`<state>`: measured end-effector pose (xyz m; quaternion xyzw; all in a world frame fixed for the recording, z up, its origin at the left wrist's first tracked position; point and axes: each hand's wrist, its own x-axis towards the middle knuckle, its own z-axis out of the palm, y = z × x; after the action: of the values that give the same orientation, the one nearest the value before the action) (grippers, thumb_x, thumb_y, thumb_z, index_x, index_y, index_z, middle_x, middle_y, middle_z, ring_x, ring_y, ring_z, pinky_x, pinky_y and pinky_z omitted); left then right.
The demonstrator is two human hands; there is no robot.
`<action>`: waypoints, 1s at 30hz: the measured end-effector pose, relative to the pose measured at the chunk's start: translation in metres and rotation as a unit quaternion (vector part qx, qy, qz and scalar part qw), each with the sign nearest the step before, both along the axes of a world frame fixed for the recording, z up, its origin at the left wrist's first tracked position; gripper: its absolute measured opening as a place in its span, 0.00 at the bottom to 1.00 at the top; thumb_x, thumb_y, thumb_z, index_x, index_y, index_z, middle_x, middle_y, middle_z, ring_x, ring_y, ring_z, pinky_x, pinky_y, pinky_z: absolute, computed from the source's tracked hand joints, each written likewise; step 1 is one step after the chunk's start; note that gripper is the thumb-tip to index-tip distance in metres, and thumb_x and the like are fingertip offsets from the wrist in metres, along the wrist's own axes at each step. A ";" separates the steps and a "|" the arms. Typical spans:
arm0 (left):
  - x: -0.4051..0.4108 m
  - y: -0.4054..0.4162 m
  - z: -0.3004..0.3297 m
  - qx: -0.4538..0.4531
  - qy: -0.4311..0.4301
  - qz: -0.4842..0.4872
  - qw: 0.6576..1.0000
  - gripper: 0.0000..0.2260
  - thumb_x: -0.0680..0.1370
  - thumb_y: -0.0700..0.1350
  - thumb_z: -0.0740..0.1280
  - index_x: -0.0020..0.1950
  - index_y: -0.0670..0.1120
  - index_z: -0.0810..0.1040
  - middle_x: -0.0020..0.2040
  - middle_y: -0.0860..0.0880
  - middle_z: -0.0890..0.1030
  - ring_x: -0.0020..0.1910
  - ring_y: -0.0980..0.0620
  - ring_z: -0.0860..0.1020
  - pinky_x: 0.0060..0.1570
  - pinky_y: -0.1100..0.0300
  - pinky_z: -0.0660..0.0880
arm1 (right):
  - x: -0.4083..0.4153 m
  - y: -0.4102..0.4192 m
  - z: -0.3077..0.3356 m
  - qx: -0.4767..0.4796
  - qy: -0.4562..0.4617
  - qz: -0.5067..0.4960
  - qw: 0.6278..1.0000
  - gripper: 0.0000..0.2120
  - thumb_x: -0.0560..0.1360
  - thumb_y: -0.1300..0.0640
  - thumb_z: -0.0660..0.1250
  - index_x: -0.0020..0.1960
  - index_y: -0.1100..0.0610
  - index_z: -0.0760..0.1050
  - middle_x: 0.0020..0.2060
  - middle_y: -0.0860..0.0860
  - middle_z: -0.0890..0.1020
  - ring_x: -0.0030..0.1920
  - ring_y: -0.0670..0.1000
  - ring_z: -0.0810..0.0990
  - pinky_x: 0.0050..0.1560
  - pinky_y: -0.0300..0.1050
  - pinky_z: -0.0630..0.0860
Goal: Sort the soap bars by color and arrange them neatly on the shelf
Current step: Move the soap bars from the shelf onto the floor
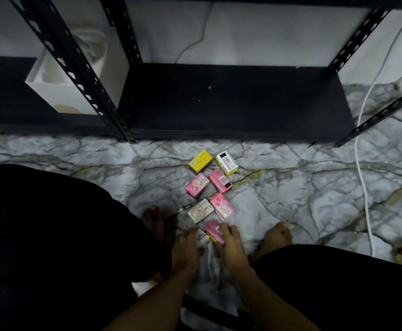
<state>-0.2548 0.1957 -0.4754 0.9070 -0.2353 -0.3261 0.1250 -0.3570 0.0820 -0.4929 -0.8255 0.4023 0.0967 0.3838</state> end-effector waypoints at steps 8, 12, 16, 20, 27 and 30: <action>-0.002 -0.006 -0.022 -0.011 0.017 0.000 1.000 0.30 0.77 0.48 0.66 0.77 0.52 0.62 0.74 0.47 0.69 0.73 0.45 0.65 0.67 0.51 0.68 | -0.006 -0.010 -0.007 -0.009 0.032 0.016 0.999 0.35 0.72 0.64 0.68 0.76 0.60 0.59 0.67 0.59 0.66 0.65 0.60 0.67 0.66 0.51 0.67; 0.000 -0.005 -0.021 -0.030 0.058 -0.002 0.998 0.34 0.74 0.48 0.73 0.76 0.51 0.63 0.73 0.47 0.69 0.72 0.46 0.66 0.66 0.54 0.67 | -0.004 -0.009 -0.006 -0.006 0.050 0.021 0.998 0.33 0.73 0.63 0.68 0.74 0.60 0.59 0.64 0.59 0.69 0.63 0.60 0.69 0.62 0.50 0.67; 0.007 -0.005 -0.026 -0.066 0.115 0.090 0.987 0.38 0.64 0.51 0.81 0.71 0.50 0.72 0.66 0.46 0.75 0.66 0.46 0.72 0.61 0.59 0.69 | -0.004 -0.007 -0.004 0.009 0.037 0.010 0.999 0.32 0.72 0.55 0.74 0.70 0.59 0.64 0.61 0.56 0.70 0.60 0.57 0.70 0.59 0.51 0.69; 0.007 0.002 -0.028 -0.054 0.091 0.254 0.962 0.27 0.67 0.62 0.77 0.59 0.47 0.79 0.56 0.46 0.83 0.57 0.44 0.80 0.56 0.58 0.75 | -0.002 -0.006 -0.003 0.007 -0.015 -0.191 0.981 0.18 0.74 0.54 0.74 0.55 0.63 0.71 0.52 0.61 0.74 0.54 0.62 0.74 0.54 0.52 0.70; 0.011 0.005 -0.040 -0.022 0.198 0.382 0.902 0.25 0.68 0.53 0.79 0.59 0.41 0.82 0.55 0.42 0.84 0.53 0.44 0.83 0.52 0.52 0.81 | -0.002 -0.015 -0.020 0.170 0.043 -0.392 0.903 0.21 0.73 0.54 0.75 0.55 0.70 0.75 0.50 0.63 0.82 0.46 0.61 0.83 0.43 0.48 0.81; 0.011 0.004 -0.059 -0.036 0.213 0.396 0.893 0.21 0.67 0.51 0.80 0.54 0.41 0.84 0.51 0.41 0.86 0.49 0.45 0.84 0.51 0.48 0.82 | 0.001 -0.017 -0.029 0.203 0.021 -0.423 0.883 0.20 0.72 0.56 0.77 0.51 0.72 0.79 0.45 0.64 0.84 0.41 0.61 0.84 0.39 0.52 0.83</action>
<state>-0.2434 0.1996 -0.5349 0.8288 0.1636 -0.4263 0.3234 -0.3560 0.0649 -0.5217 -0.4786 0.6930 0.0220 0.5387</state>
